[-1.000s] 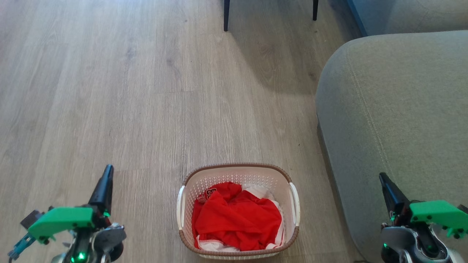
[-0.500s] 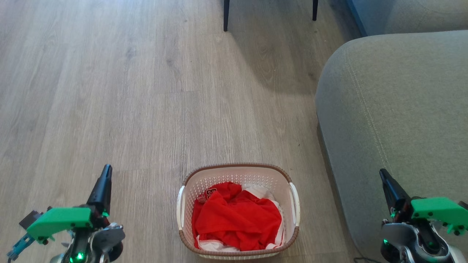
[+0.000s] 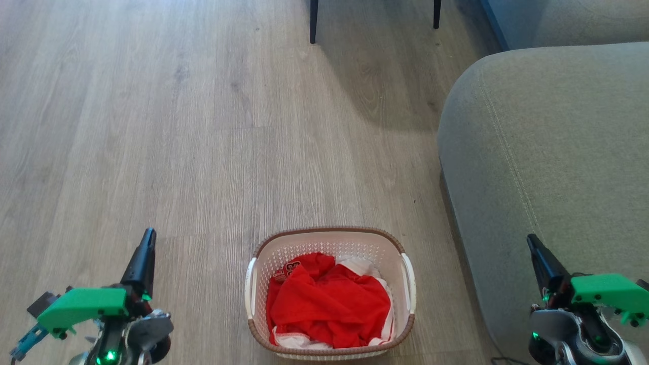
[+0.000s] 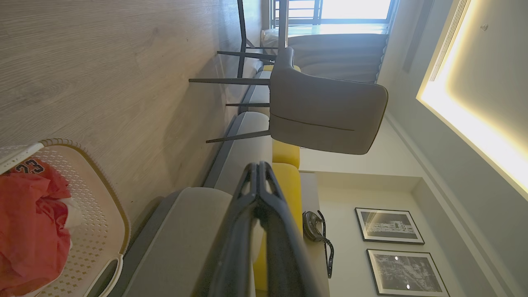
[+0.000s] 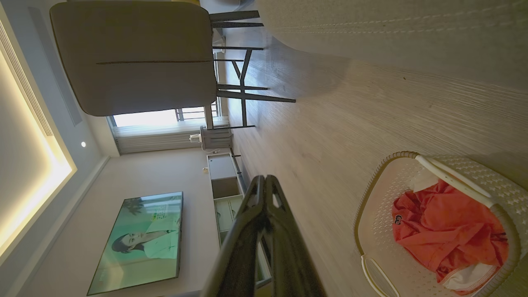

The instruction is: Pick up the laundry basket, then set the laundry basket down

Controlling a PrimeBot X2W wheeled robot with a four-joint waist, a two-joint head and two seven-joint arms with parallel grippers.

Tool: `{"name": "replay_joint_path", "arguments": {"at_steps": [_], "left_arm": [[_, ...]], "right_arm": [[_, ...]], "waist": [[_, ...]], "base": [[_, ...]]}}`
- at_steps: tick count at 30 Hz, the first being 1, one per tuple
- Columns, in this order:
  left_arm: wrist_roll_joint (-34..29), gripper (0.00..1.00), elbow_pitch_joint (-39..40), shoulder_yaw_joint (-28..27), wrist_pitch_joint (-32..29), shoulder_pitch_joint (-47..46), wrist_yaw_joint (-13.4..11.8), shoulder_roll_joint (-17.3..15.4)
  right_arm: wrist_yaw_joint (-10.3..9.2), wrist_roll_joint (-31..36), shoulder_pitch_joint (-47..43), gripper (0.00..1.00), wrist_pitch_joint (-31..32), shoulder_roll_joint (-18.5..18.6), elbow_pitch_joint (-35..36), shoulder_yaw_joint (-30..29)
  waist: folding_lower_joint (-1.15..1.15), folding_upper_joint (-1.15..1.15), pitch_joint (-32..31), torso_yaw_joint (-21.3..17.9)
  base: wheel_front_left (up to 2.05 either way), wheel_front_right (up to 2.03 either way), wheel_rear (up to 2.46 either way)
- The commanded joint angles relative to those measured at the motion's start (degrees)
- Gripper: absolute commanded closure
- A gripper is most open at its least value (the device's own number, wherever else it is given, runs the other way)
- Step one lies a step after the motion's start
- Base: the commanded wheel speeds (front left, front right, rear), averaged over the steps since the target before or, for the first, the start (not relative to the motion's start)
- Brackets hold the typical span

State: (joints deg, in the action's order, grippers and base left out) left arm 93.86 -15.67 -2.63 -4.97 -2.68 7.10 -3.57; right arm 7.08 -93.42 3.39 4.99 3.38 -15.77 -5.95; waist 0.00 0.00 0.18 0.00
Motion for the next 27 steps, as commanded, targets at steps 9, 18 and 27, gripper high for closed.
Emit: {"name": "replay_joint_path", "arguments": {"at_steps": [9,18,27], "left_arm": [[-0.46,1.0,1.69,-2.41,-0.33,-3.38,0.38,-0.39],[-0.6,1.0,1.69,-2.57,-0.46,-3.39,0.38,-0.27],[-0.73,1.0,1.68,-2.72,-0.58,-3.4,0.38,-0.17]], "right_arm": [[0.41,0.23,2.68,1.0,0.5,0.41,1.82,0.67],[0.41,0.35,2.69,1.0,0.61,0.3,1.81,0.53],[0.41,0.45,2.7,1.0,0.72,0.21,1.8,0.4]], "waist": [[0.0,0.0,0.0,0.0],[0.0,0.0,0.0,0.0],[0.0,0.0,0.0,0.0]], "base": [[0.0,0.0,0.0],[0.0,0.0,0.0],[0.0,0.0,0.0]]}}
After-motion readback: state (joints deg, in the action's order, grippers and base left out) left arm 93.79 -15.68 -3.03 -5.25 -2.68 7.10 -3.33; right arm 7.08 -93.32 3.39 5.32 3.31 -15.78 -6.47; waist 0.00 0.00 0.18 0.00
